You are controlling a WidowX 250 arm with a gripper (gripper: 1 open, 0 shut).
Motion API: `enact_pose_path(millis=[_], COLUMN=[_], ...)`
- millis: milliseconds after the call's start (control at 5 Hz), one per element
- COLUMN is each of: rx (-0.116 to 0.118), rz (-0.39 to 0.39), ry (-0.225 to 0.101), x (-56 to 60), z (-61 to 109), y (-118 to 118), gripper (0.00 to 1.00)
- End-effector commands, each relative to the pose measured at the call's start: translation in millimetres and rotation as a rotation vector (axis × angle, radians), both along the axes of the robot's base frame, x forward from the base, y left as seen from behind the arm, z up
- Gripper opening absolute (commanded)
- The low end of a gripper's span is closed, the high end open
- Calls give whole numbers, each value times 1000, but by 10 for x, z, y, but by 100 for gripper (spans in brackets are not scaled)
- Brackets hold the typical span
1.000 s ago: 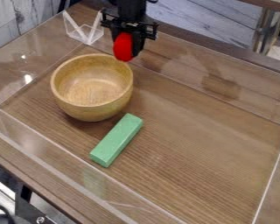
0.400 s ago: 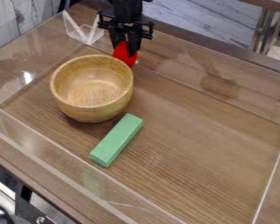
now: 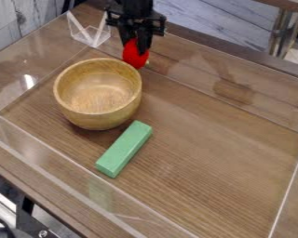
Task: Move the red fruit to the left
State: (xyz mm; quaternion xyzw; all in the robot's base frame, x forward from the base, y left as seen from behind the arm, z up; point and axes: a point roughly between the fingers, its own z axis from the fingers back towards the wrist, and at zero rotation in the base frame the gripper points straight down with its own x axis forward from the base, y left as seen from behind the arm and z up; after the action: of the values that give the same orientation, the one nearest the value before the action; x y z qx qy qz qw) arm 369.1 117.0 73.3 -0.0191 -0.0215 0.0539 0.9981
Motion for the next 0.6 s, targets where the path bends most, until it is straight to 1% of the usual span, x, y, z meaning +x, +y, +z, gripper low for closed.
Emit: enact_pose_path(millis=[0, 200, 400], rx=[16, 9, 6], rz=[-20, 20, -19], ry=[-66, -62, -72], x=[29, 0, -20], z=[278, 259, 294], y=[68, 69, 206], gripper=[0, 0, 0])
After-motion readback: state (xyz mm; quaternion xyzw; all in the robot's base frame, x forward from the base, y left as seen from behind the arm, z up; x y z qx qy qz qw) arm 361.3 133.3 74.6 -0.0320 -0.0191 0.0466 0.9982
